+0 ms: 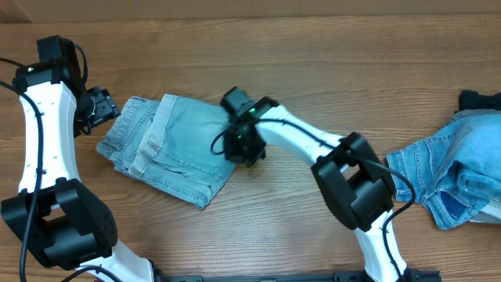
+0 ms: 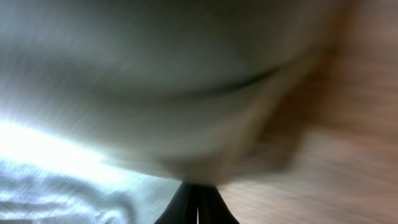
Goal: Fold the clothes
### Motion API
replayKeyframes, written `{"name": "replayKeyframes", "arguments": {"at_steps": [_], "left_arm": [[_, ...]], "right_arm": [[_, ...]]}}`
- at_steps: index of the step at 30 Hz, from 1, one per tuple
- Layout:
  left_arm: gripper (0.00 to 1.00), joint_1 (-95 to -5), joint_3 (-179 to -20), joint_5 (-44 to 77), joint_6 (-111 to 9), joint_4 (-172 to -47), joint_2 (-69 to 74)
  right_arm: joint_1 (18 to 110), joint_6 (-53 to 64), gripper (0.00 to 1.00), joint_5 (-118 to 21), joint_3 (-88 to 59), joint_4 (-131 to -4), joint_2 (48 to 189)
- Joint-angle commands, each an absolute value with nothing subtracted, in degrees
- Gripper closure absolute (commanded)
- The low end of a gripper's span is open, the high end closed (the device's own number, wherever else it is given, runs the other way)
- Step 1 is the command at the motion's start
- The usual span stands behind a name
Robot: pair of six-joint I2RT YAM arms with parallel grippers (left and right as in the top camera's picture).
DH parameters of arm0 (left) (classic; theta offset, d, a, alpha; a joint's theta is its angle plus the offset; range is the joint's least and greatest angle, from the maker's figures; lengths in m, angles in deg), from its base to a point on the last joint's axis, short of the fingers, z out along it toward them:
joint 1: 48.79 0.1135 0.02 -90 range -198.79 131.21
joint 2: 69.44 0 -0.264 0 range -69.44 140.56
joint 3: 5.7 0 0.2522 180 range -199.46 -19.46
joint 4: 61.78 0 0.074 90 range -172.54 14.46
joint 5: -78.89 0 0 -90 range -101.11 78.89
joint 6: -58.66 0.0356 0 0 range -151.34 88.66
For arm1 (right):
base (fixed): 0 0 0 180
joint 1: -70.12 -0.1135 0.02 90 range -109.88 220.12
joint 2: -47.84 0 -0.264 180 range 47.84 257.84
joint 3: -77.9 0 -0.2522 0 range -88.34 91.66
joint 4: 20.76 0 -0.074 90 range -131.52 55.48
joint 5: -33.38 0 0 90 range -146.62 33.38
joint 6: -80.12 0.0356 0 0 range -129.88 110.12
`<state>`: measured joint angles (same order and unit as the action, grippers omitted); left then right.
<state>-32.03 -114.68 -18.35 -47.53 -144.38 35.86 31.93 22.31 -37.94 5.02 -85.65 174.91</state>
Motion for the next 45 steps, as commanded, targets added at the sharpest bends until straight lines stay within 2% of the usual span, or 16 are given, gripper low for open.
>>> {"name": "replayKeyframes", "arguments": {"at_steps": [1,4,6,8,11,19,25,37,42,44,45], "left_arm": [[0.2,-31.9,-114.8,-16.8,-47.6,-144.6,36.2],[0.29,-31.9,-114.5,-16.7,-45.0,-142.9,36.2],[0.42,-31.9,-114.0,-15.7,-43.5,-140.8,36.3],[0.68,-31.9,-112.8,-13.0,-41.6,-138.8,37.9],[0.83,-31.9,-112.4,-13.2,-41.4,-138.2,44.2],[0.86,-31.9,-112.4,-15.5,-41.2,-136.2,53.1],[0.96,-33.7,-111.4,-10.0,-43.6,-139.5,55.0],[0.96,-45.3,-110.2,-2.1,-56.8,-144.3,54.6],[0.96,-47.6,-110.3,-7.4,-51.6,-140.0,44.5],[0.96,-49.0,-110.3,-7.1,-46.6,-137.8,36.5],[0.94,-49.8,-110.3,-7.1,-45.3,-137.1,34.1]], "right_arm": [[37.9,19.7,0.96,-40.8,5.0,-87.0,175.9],[41.0,19.7,0.96,-37.1,5.1,-87.3,175.9],[41.8,19.8,0.96,-37.0,5.2,-87.4,175.7],[43.9,20.1,0.96,-37.0,5.2,-88.3,174.8],[49.3,18.5,0.96,-37.5,5.2,-91.8,171.5],[58.4,14.0,0.96,-40.7,5.2,-98.6,162.6],[58.7,14.0,0.96,-40.8,5.2,-99.4,161.7],[59.2,13.6,0.96,-41.6,5.2,-99.6,161.3],[64.8,12.1,0.96,-41.9,5.2,-100.1,160.9],[69.1,11.5,0.91,-41.7,5.2,-100.6,159.9],[71.1,10.1,0.84,-41.5,5.2,-100.9,159.4]]}}
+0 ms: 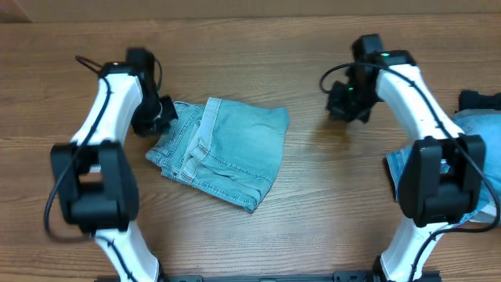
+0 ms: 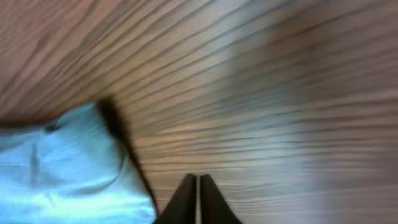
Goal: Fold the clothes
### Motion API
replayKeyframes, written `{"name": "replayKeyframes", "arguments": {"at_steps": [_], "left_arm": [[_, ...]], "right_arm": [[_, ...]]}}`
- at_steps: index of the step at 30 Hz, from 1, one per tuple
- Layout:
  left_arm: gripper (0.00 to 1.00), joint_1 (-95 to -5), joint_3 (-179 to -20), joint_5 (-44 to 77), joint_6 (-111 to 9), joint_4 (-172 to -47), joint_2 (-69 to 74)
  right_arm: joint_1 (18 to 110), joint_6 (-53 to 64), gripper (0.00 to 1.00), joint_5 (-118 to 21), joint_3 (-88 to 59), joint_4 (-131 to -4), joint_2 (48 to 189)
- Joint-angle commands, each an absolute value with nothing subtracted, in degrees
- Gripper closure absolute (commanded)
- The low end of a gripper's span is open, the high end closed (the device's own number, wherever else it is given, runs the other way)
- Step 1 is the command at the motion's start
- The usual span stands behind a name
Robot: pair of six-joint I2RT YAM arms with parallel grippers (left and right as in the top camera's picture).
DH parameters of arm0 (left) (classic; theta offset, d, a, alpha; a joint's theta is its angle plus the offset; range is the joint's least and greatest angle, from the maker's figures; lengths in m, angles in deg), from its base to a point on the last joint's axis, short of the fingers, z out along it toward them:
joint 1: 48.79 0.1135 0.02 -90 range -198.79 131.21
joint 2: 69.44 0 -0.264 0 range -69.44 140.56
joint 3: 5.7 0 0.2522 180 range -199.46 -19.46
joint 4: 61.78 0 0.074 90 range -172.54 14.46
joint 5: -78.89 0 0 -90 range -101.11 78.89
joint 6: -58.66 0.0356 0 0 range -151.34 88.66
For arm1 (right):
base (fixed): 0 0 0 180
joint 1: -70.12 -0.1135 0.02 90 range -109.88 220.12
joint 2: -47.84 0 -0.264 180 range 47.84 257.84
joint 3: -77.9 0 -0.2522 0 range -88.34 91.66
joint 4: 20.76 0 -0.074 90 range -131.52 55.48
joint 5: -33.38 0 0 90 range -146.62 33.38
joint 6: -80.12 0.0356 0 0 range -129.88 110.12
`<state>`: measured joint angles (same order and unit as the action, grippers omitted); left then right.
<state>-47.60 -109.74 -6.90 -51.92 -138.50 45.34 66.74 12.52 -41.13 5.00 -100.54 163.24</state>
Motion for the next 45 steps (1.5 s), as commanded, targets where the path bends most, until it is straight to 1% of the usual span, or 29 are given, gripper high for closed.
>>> {"name": "replayKeyframes", "arguments": {"at_steps": [1,2,3,5,6,9,10,12,15,18,21,27,30,32,37,40,43,45], "left_arm": [[0.87,-51.9,-110.3,-6.3,-41.7,-136.3,30.2],[0.76,-54.2,-110.3,-5.5,-37.7,-136.1,28.1],[0.69,-58.0,-110.3,-5.2,-34.9,-136.0,27.5],[0.77,-64.8,-110.3,-3.7,-33.6,-135.6,29.8],[0.84,-69.8,-110.3,-3.8,-33.6,-134.1,32.9],[0.92,-76.0,-110.3,-3.6,-34.6,-131.5,39.3],[0.95,-76.7,-110.3,-2.1,-34.7,-131.4,41.8],[0.96,-76.9,-110.3,0.4,-34.7,-131.4,45.9],[0.96,-76.5,-110.3,0.3,-35.0,-132.1,51.8],[0.96,-74.0,-110.3,-7.1,-38.2,-134.0,56.5],[0.96,-69.2,-110.3,-8.9,-38.2,-133.7,59.7],[0.93,-54.0,-110.3,-13.8,-33.7,-128.8,64.3],[0.92,-46.4,-110.3,-15.2,-35.2,-125.0,64.3],[0.93,-40.5,-110.5,-18.6,-36.3,-122.8,64.3],[0.91,-29.6,-114.3,-25.1,-37.6,-120.5,64.3],[0.86,-24.8,-127.0,-25.1,-38.2,-129.1,64.3],[0.85,-25.7,-144.1,-23.9,-39.9,-143.9,64.1],[0.82,-28.1,-154.7,-21.6,-39.9,-155.6,63.5]], "right_arm": [[73.6,8.5,0.72,-41.3,5.2,-101.6,159.0],[74.9,7.6,0.68,-40.9,5.2,-102.2,159.0],[76.1,7.3,0.67,-40.5,5.2,-102.8,159.0],[76.6,6.4,0.67,-39.8,5.2,-102.9,159.0],[76.6,6.3,0.66,-39.9,5.2,-103.1,159.0],[76.6,6.3,0.66,-39.8,5.2,-103.6,159.0],[76.6,6.1,0.66,-39.8,5.2,-104.0,159.0],[76.6,6.1,0.67,-39.9,5.2,-104.3,159.0],[76.6,6.1,0.67,-39.9,5.2,-104.3,159.0],[76.6,6.1,0.67,-39.9,5.2,-104.5,159.0],[76.6,6.1,0.67,-39.9,5.2,-104.5,159.0],[76.6,6.1,0.67,-39.9,5.2,-104.3,159.0],[76.6,5.0,0.67,-39.9,5.2,-104.6,159.0],[76.6,4.9,0.67,-40.1,5.2,-104.9,159.0],[76.6,4.9,0.67,-40.1,5.2,-105.0,159.0],[76.6,4.9,0.67,-40.1,5.2,-105.6,159.0],[76.6,4.9,0.67,-40.1,5.2,-105.5,159.0],[76.6,4.9,0.67,-40.1,5.2,-105.5,159.0]]}}
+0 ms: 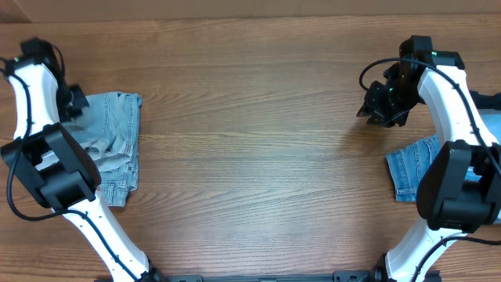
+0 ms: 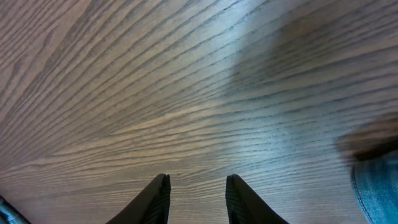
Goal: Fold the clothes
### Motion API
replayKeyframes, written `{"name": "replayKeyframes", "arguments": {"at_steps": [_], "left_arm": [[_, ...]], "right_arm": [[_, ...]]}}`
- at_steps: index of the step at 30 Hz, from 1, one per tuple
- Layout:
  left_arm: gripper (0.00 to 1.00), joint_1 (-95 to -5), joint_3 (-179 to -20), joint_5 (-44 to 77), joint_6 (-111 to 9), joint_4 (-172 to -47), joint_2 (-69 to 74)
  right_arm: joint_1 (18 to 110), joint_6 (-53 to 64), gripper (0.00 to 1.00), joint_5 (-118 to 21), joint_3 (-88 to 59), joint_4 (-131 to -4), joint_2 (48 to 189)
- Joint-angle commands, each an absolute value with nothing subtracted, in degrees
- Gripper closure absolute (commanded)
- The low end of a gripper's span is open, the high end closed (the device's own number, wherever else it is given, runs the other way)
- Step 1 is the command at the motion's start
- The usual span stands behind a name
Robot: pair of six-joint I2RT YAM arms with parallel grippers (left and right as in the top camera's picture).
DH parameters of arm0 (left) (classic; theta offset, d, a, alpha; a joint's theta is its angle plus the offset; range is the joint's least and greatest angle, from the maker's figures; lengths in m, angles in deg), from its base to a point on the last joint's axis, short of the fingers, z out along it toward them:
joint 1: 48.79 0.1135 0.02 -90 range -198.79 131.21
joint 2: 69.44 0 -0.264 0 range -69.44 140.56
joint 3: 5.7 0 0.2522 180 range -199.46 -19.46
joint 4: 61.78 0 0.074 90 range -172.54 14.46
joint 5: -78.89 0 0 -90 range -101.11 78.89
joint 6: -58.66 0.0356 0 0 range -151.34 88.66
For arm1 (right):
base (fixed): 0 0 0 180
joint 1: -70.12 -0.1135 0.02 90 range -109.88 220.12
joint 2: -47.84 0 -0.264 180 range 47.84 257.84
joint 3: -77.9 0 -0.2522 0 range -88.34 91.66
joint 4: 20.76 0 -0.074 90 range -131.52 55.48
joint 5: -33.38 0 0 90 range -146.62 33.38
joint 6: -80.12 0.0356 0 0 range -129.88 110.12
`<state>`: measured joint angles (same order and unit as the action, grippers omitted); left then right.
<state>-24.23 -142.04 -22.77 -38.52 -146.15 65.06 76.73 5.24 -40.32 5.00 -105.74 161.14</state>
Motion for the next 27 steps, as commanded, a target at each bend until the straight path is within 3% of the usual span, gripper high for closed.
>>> {"name": "replayKeyframes", "arguments": {"at_steps": [1,3,4,5,11,16,18,23,27], "left_arm": [[0.8,-29.5,-158.3,-20.3,-39.9,-161.3,63.1],[0.7,-32.7,-162.6,-16.5,-41.0,-172.3,62.3],[0.48,-34.4,-160.5,-10.5,-40.8,-172.4,61.1],[0.44,-36.5,-157.1,-8.5,-43.2,-172.4,60.2],[0.48,-39.2,-141.8,-11.5,-46.1,-172.4,57.3],[0.34,-39.1,-133.0,-15.4,-51.1,-172.4,34.7],[0.33,-39.1,-125.9,-15.1,-52.7,-171.2,27.0],[0.37,-34.6,-102.1,-18.3,-56.8,-159.4,20.8],[0.46,-29.5,-93.3,-17.5,-56.7,-149.9,22.9]], "right_arm": [[76.6,4.9,0.67,-40.1,5.2,-105.3,159.0],[76.6,4.9,0.67,-40.0,5.2,-104.4,159.0],[76.6,4.9,0.67,-39.8,5.2,-104.0,159.0],[76.6,4.9,0.67,-39.8,5.2,-104.1,159.0],[76.6,3.4,0.67,-40.1,5.2,-105.8,159.0],[76.6,3.4,0.67,-40.1,5.2,-105.8,159.0],[76.6,3.6,0.67,-40.1,5.2,-105.7,159.0],[76.6,3.5,0.66,-39.9,5.2,-105.8,159.0],[76.6,3.5,0.67,-39.9,5.2,-106.0,159.0]]}}
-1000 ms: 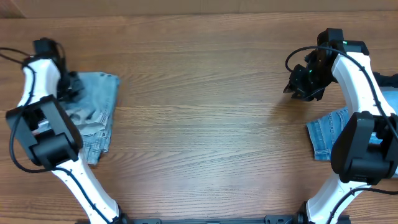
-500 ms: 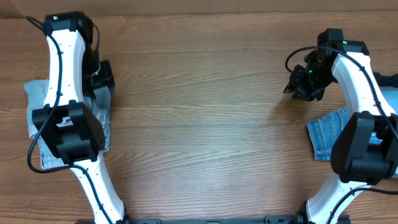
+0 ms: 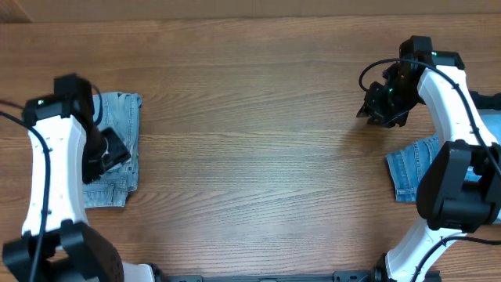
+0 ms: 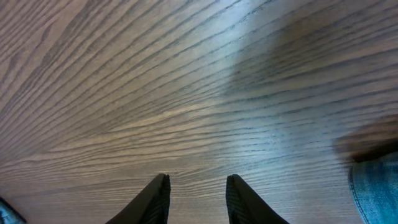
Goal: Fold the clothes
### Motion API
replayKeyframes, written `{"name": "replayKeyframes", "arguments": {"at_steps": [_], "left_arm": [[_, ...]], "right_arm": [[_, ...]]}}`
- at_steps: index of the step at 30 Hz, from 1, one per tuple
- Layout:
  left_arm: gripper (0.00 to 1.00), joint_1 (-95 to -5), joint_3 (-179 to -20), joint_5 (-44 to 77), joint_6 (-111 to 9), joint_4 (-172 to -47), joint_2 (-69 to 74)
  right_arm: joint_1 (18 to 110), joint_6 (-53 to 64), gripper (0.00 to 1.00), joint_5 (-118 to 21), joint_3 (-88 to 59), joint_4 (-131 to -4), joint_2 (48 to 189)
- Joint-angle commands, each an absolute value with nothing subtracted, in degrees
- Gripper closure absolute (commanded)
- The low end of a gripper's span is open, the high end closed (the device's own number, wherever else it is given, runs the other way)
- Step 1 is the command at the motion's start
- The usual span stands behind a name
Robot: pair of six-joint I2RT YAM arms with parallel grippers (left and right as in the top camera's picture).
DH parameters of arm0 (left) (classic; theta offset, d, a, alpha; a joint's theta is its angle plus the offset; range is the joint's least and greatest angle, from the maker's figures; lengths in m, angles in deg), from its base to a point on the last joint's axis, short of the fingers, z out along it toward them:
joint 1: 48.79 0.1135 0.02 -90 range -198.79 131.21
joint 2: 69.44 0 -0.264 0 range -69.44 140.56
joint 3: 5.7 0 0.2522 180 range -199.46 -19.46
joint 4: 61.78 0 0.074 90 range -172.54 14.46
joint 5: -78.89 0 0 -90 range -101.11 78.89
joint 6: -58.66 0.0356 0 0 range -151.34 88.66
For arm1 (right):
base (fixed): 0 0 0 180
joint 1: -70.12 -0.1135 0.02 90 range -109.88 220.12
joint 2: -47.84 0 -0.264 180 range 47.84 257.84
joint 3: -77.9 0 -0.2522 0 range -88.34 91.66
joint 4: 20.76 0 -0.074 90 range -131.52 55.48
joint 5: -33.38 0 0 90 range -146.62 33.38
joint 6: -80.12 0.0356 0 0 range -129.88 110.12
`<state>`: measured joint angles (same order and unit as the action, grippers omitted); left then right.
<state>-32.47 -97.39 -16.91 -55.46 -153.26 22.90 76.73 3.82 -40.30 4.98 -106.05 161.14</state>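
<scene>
A folded pair of light-blue jeans (image 3: 124,117) lies at the table's far left. My left gripper (image 3: 109,153) sits over its front half; whether its jaws are open or shut does not show from above. My right gripper (image 3: 376,108) hovers over bare wood at the back right. In the right wrist view this gripper (image 4: 198,199) is open with nothing between its fingers. A crumpled heap of blue denim (image 3: 411,168) lies at the right edge, and its rim shows in the wrist view's lower right corner (image 4: 376,186).
The wooden table (image 3: 250,157) spans the view between the two garments. A dark object (image 3: 487,100) sits at the far right behind the denim heap. The right arm's links stand over part of the heap.
My left arm has swung from the table's far left edge to over the front half of the folded jeans. The jeans, the right gripper and the denim heap have not moved.
The folded jeans lay left of centre, with my shut right gripper at their right edge and the left gripper at their left end. Then they lay near the middle, the right gripper away. Later they lay at the far left, right gripper open near the heap.
</scene>
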Motion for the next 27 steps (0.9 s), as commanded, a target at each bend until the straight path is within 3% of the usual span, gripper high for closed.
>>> {"name": "replayKeyframes", "arguments": {"at_steps": [1,6,14,20,27], "left_arm": [[0.46,-28.4,-92.2,-17.5,-56.7,-148.5,23.4],[0.49,-26.2,-88.8,-16.1,-55.8,-143.5,30.6],[0.95,-26.3,-88.8,-17.3,-60.6,-126.2,40.6],[0.96,-27.1,-88.8,-14.4,-59.2,-111.6,49.7],[0.96,-35.0,-100.4,-14.9,-53.4,-102.8,62.1]], "right_arm": [[76.6,3.5,0.67,-39.9,5.2,-106.0,159.0],[76.6,3.6,0.67,-39.9,5.2,-106.0,159.0],[76.6,3.6,0.67,-39.9,5.2,-105.6,159.0],[76.6,3.6,0.67,-39.8,5.2,-105.5,159.0],[76.6,3.6,0.67,-39.9,5.2,-106.3,159.0]]}}
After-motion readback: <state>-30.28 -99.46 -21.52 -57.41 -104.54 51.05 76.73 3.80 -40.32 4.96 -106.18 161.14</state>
